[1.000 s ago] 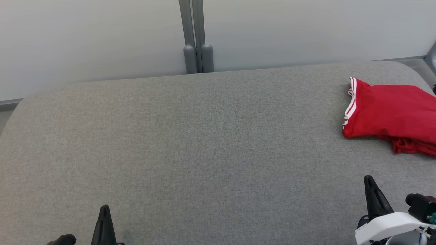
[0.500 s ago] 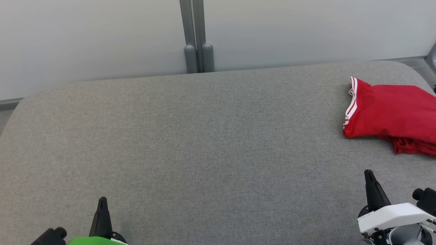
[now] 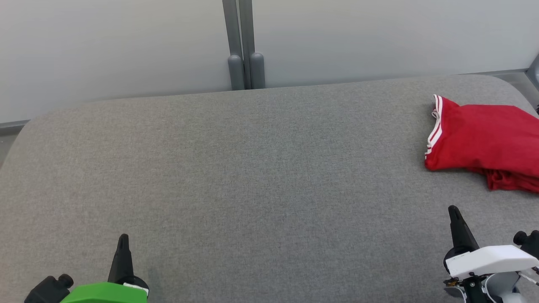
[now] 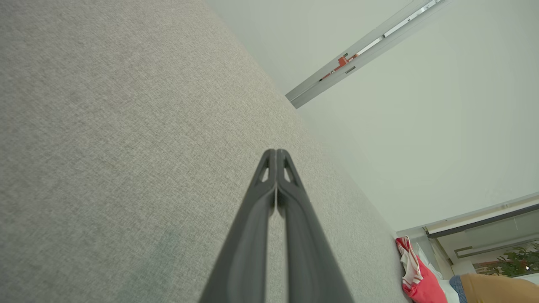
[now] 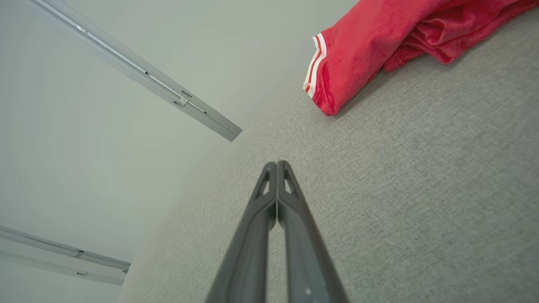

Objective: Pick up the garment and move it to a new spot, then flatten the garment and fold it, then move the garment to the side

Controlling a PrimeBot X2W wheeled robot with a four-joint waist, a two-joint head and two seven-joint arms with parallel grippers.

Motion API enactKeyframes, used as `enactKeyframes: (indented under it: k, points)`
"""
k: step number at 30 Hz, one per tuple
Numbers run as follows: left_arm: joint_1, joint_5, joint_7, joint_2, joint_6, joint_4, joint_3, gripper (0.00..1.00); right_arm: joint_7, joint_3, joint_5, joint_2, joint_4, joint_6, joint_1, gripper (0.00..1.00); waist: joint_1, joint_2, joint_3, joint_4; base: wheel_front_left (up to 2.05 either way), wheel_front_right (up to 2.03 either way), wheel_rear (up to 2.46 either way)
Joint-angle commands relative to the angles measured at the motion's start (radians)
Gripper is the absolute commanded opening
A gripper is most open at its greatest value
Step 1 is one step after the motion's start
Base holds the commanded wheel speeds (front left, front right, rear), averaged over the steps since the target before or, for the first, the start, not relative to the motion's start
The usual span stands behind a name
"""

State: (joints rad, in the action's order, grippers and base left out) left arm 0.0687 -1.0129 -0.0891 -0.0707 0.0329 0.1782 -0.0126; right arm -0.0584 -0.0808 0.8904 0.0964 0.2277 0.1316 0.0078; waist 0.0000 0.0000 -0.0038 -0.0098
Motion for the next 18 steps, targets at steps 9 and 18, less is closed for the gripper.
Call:
enactKeyframes:
  k: [9,18]
  points:
    - [-0.052,-0.118,0.028,-0.009,0.023,0.005,0.017,0.00,0.031,-0.010,0.132,-0.005,-0.003,-0.001,-0.042,0.00,0.0000,0.0000,0.001,0.001,0.00,0.00,0.00]
    - [-0.074,-0.206,0.052,-0.009,0.036,0.015,0.030,0.00,0.055,-0.014,0.231,-0.012,0.000,-0.001,-0.055,0.00,0.0000,0.0000,0.002,0.002,0.00,0.00,0.00]
